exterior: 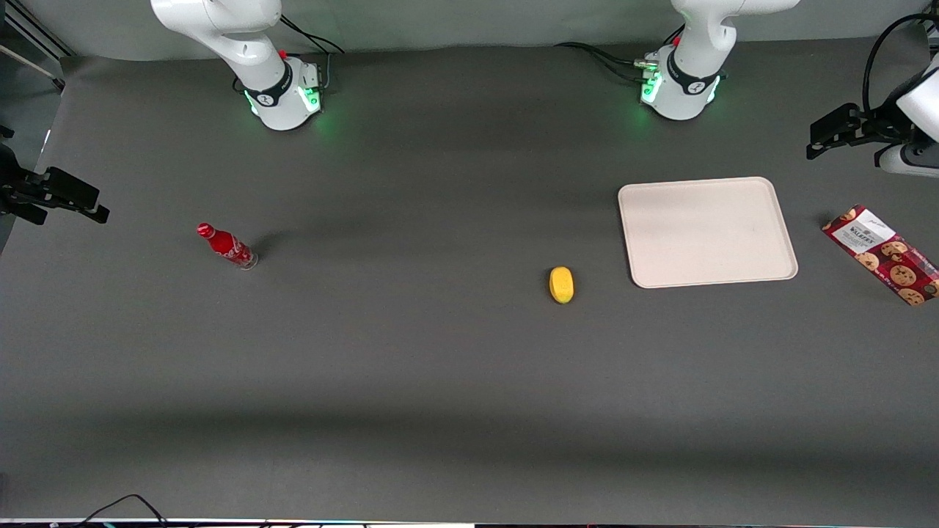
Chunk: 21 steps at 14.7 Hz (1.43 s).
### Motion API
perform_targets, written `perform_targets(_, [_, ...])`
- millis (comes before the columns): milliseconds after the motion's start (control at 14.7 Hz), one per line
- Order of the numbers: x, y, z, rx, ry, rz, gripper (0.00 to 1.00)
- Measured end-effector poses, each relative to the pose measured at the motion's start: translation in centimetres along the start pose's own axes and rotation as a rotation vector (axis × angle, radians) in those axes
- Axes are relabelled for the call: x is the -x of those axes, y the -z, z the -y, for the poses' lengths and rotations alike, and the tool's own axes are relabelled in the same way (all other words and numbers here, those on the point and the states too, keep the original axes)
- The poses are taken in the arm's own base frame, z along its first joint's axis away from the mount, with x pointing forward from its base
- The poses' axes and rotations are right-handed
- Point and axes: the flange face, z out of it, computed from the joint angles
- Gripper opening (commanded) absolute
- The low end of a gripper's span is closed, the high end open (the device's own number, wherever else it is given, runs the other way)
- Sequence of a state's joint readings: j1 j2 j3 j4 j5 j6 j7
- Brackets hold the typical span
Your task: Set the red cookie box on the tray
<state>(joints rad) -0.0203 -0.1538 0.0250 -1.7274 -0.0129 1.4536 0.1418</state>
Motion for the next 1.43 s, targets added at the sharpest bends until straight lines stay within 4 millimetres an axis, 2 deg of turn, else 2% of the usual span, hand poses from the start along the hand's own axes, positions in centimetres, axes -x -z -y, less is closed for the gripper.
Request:
perform_targets(341, [-0.2, -0.4, 0.2, 0.002, 0.003, 0.011, 1.00])
perform_targets(477, [-0.3, -0.7, 1.0, 0.002, 0.022, 0.023, 1.00])
perform_targets(545, [-0.2, -0.9, 2.7, -0.003, 0.060, 0.029, 1.00])
perform_targets(614, [0.2, -1.0, 5.8, -0.006, 0.114, 0.031, 1.00])
perform_targets(818, [2.0, -1.4, 18.1, -0.046, 0.305, 0.039, 1.00])
perform_targets(886, [1.7, -2.3, 21.3, -0.072, 0.347, 0.055, 1.00])
perform_targets(1023, [-0.9, -5.7, 25.9, -0.122, 0.366, 0.078, 1.00])
perform_targets(1227, [-5.2, -13.5, 30.9, -0.209, 0.346, 0.110, 1.00])
perform_targets(1432, [-7.0, -20.7, 35.2, -0.228, 0.317, 0.107, 1.00])
